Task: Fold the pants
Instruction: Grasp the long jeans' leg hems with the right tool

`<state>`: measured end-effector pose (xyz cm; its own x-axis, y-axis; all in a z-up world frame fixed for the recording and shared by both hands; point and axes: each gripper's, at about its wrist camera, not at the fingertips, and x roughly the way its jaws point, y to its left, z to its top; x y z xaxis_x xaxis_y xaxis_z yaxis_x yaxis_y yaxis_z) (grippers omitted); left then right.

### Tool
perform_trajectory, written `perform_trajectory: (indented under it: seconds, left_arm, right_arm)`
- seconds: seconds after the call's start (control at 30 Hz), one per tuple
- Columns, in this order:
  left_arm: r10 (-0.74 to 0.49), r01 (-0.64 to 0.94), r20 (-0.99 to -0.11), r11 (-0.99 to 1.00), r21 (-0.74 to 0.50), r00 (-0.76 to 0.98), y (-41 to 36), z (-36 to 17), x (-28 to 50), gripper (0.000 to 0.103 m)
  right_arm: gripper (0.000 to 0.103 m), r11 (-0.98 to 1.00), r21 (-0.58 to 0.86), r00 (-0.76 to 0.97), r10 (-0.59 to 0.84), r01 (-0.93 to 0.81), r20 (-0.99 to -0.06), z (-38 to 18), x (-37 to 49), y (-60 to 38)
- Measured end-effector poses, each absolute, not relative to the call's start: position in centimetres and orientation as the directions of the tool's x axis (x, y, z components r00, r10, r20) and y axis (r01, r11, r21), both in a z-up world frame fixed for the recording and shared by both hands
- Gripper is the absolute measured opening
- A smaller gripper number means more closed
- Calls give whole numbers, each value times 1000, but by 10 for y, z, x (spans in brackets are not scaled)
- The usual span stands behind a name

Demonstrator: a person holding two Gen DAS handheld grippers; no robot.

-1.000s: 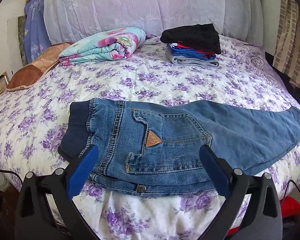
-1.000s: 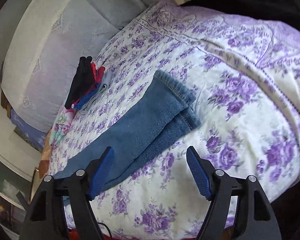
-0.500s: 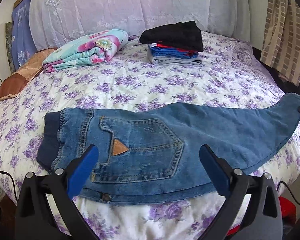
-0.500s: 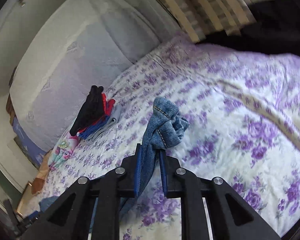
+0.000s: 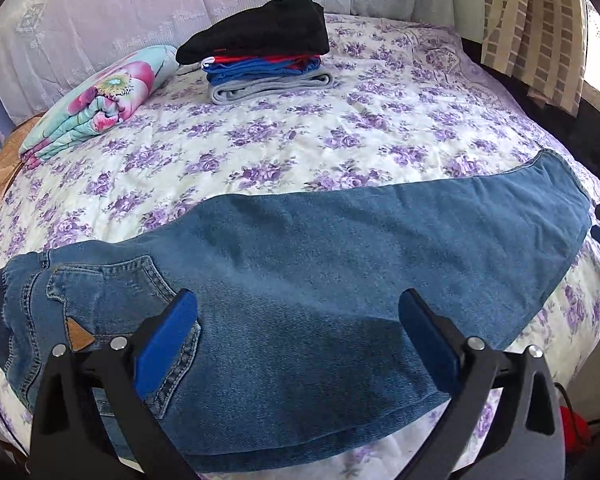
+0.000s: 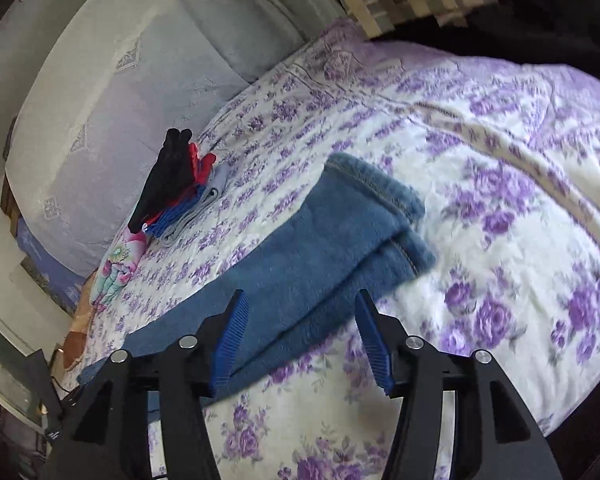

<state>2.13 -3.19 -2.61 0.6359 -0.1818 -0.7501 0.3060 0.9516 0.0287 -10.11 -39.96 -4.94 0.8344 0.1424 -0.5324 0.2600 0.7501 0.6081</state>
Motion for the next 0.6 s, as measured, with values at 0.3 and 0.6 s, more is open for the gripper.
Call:
perform_trajectory:
  seconds: [0.3, 0.6]
  left_arm:
    - [-127, 284, -770, 956, 72, 625, -39, -36, 28, 99]
    - [-114, 265, -766, 961, 77, 633, -40, -41, 31, 99]
  right_arm:
    - [38, 508, 827, 871, 262, 241, -415, -89, -67, -423]
    - [67, 520, 802, 845, 251, 293, -472, -76, -103, -418]
